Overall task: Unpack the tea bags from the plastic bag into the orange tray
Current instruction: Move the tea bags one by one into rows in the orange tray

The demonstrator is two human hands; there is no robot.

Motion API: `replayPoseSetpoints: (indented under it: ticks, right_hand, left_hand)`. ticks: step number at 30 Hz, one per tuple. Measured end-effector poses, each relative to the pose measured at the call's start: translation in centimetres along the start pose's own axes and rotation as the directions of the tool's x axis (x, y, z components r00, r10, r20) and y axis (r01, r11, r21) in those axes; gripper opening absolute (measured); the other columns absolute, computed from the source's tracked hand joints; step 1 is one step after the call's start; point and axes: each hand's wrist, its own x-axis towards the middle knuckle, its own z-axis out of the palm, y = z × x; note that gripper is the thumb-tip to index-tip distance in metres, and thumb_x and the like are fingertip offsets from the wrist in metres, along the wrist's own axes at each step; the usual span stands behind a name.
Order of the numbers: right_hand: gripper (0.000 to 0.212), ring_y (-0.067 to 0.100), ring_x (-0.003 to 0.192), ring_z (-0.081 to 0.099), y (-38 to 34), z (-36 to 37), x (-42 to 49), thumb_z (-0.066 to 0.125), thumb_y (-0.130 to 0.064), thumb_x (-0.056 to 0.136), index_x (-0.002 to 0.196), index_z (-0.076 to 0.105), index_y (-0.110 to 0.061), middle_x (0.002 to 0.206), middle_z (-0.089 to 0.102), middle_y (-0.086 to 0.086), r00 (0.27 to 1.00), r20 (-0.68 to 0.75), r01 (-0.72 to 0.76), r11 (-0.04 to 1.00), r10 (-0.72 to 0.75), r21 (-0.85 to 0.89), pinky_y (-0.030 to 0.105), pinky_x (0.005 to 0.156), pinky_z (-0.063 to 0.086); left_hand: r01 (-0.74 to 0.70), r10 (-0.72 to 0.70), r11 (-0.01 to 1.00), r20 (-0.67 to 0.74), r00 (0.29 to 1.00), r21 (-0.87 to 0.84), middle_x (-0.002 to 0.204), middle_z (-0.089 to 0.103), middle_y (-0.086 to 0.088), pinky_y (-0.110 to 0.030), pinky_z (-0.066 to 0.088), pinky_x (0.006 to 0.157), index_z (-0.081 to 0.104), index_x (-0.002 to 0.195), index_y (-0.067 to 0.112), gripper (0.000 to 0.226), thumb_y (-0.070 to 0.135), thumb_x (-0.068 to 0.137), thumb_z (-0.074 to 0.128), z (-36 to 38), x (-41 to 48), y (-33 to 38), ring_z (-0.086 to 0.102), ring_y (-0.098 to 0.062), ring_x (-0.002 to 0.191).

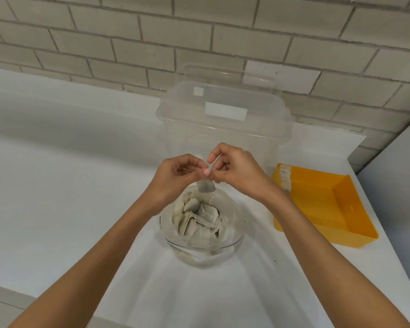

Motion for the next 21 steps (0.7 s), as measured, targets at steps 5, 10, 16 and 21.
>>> replayPoseSetpoints:
  ticks: [5,10,16,21]
  right_hand:
    - [0.025,0.007,0.067,0.067,0.7,0.9,0.3,0.075,-0.013,0.079,0.097,0.059,-0.018,0.075,0.072,0.001,0.999,0.030,-0.020,0.997,0.018,0.075,0.022,0.069,0.054]
    - [0.020,0.010,0.066,0.062,2.6,3.9,0.0,0.067,-0.012,0.084,0.103,0.060,-0.017,0.075,0.067,0.003,0.996,0.068,-0.042,0.991,0.051,-0.131,0.013,0.058,0.044]
    - [0.014,0.006,0.065,0.053,2.9,6.0,-0.5,0.068,-0.016,0.082,0.094,0.074,-0.020,0.068,0.054,-0.010,0.970,0.243,0.078,0.958,-0.010,-0.275,0.024,0.062,0.046]
    - [0.008,0.002,0.067,0.059,2.9,4.4,-0.2,0.071,-0.022,0.082,0.087,0.074,-0.016,0.080,0.070,-0.003,0.986,0.146,-0.069,0.993,0.083,-0.095,0.014,0.064,0.044]
  left_hand:
    - [-0.006,0.011,0.999,-0.084,0.996,0.053,0.079,0.071,-0.002,-0.012,0.046,0.066,0.074,0.087,0.009,0.011,0.019,0.083,0.072,-1.6,0.4,-0.5,0.059,-0.001,0.067]
    - [-0.002,0.021,0.994,-0.178,0.984,0.107,0.086,0.072,-0.011,-0.014,0.047,0.063,0.074,0.087,0.014,0.007,0.020,0.083,0.073,-3.0,0.5,-1.0,0.059,-0.007,0.072]
    - [0.013,0.002,0.996,-0.165,0.986,0.092,0.086,0.072,-0.014,-0.009,0.047,0.064,0.074,0.092,0.014,0.010,0.016,0.082,0.073,-3.3,0.4,-1.0,0.060,-0.002,0.068]
    - [0.002,0.014,0.994,-0.149,0.989,0.107,0.083,0.070,-0.006,-0.008,0.045,0.062,0.074,0.093,0.012,0.010,0.014,0.084,0.072,-2.9,0.5,-0.8,0.057,0.004,0.062]
